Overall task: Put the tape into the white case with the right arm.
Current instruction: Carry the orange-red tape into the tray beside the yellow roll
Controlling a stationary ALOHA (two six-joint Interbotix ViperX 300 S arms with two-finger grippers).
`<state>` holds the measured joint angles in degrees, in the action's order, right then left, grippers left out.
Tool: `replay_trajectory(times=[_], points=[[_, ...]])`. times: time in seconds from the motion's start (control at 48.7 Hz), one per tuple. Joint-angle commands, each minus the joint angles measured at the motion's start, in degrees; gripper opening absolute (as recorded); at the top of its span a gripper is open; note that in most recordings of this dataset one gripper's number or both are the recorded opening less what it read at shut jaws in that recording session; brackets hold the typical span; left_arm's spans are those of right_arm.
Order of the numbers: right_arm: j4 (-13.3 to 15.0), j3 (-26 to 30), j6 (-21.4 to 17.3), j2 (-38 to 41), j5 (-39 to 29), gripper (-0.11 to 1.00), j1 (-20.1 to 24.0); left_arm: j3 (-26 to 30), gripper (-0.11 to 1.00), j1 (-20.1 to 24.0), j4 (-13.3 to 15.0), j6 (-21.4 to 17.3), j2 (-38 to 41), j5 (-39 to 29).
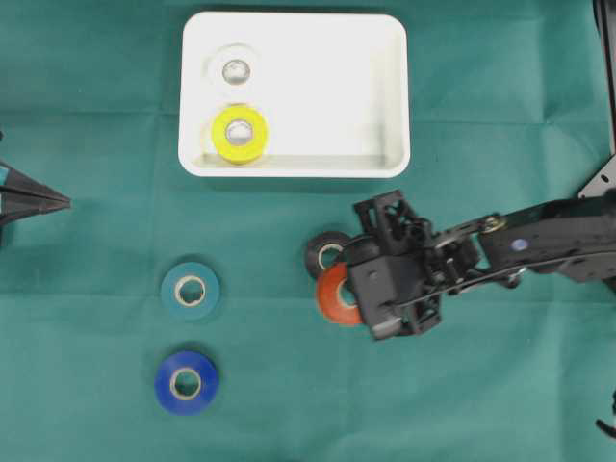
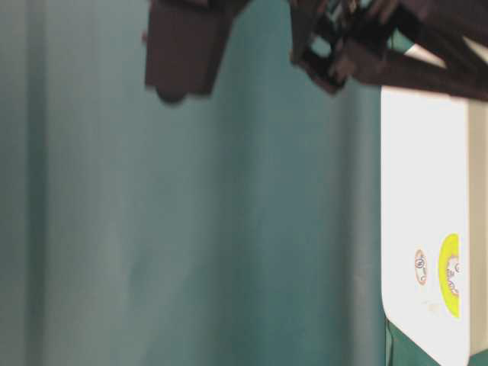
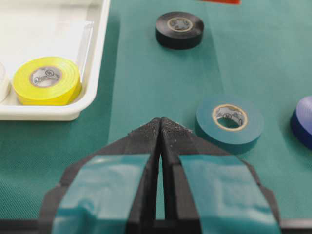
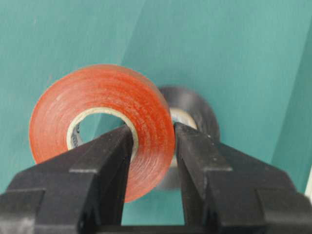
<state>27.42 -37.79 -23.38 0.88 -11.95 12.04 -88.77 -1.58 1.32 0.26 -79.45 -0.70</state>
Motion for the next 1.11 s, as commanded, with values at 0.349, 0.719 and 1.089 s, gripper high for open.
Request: replay_trajectory(times=[0.349, 0.719, 1.089], points=[[0.3, 5.8, 0.0, 2.0, -2.5, 0.01, -4.3, 0.8, 0.0, 0.2, 0.1, 0.1, 0.4, 0.3], [0.4, 6.7, 0.2, 2.0, 0.2, 0.01, -15.6, 0.7, 0.0, 0.2, 0.0, 0.1, 0.5, 0.3], [0.4, 9.0, 0.1, 4.0, 1.3, 0.01, -24.4, 0.7, 0.0, 0.2, 0.0, 0.1, 0.4, 0.3]])
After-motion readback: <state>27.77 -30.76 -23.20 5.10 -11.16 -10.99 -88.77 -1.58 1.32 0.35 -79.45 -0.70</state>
